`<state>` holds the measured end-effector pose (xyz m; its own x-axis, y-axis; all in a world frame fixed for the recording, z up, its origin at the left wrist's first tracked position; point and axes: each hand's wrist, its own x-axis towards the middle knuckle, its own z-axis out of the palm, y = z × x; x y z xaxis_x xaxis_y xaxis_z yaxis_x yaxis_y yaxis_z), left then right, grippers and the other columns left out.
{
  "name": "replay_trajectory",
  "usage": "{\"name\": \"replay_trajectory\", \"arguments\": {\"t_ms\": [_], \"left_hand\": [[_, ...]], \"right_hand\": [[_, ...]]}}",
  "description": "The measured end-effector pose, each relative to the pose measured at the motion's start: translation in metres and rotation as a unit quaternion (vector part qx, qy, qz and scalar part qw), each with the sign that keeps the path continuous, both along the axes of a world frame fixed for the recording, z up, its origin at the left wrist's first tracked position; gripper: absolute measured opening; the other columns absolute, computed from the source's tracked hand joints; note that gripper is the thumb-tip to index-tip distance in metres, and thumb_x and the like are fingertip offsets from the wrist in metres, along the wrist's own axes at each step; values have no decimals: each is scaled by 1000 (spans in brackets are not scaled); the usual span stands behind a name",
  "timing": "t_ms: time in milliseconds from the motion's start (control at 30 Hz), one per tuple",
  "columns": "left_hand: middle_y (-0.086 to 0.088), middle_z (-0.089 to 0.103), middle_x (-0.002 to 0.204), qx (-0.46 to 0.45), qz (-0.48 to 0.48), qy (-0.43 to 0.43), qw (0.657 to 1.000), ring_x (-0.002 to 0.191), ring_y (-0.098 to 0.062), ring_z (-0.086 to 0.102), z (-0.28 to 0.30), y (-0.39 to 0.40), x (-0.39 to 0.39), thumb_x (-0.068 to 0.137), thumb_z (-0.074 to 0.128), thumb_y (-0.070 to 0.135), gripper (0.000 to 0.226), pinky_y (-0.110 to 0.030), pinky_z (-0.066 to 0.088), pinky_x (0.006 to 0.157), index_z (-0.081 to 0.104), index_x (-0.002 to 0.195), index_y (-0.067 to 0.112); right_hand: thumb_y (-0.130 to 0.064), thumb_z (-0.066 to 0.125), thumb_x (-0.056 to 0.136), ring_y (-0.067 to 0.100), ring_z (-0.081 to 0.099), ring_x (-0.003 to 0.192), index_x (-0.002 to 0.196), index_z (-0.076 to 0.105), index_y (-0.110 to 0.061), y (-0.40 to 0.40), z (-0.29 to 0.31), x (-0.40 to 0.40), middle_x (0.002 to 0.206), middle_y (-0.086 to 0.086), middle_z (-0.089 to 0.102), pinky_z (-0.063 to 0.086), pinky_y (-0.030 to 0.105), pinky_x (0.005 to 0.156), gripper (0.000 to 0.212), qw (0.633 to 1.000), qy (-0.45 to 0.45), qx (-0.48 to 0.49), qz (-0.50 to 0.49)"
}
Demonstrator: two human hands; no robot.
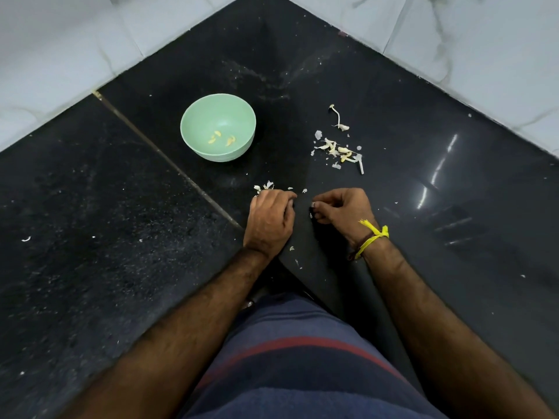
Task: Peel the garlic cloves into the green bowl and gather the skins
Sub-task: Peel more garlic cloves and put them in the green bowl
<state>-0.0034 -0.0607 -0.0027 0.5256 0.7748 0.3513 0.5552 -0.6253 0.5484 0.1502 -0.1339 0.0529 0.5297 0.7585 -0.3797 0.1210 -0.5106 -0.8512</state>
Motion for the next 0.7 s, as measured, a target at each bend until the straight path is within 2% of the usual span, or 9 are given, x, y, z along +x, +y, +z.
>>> {"name": "replay_trajectory", "arguments": {"t_ms": [167,267,333,400,467,600,700], "left_hand": [[-3,68,103,-3,0,-3,1000,96,-25,57,2,-1,1,94,51,18,21,-37,40,85,68,105,13],[-3,68,103,-5,1,-5,1000,96,-24,57,1,0,0,93,52,16,20,-38,41,85,68,105,12],[-3,68,102,-6,0,-6,1000,96,-24,56,1,0,1,92,52,16,21,-39,41,85,68,104,12],[-3,68,102,-6,1,-7,1000,97,-24,55,1,0,1,91,52,15,21,-39,41,84,68,104,11],[-3,67,102,-7,3,-9,1000,97,-22,53,0,1,1,90,51,14,21,-38,40,84,68,104,11],[-3,68,103,-12,8,-9,1000,98,-21,52,-1,2,1,89,53,12,21,-37,40,84,68,104,11],[-3,68,104,-18,9,-6,1000,99,-21,53,-1,2,1,88,56,9,20,-37,40,85,68,105,11]], "right_hand": [[-1,73,85,19,73,72,80,73,-17,7,5,-4,79,10,74,61,30,70,17,999,23,-20,13],[1,72,85,18,72,71,90,74,-4,10,5,-7,80,12,73,61,28,69,8,999,20,-30,28],[2,73,84,21,73,70,88,73,-4,10,2,-7,75,11,73,62,31,69,7,998,-6,-40,40],[-1,75,83,24,73,70,75,71,-16,11,0,-7,72,9,72,62,36,70,18,994,-61,-56,68],[-5,77,82,22,72,70,70,68,-23,14,1,-8,72,5,72,61,36,73,23,985,-119,-69,108],[-8,77,82,20,70,77,83,76,-12,19,5,-12,78,4,73,58,33,81,4,971,-177,-81,139],[-8,76,82,20,71,78,74,71,-18,22,7,-10,79,6,74,60,37,81,14,970,-166,-102,144]]}}
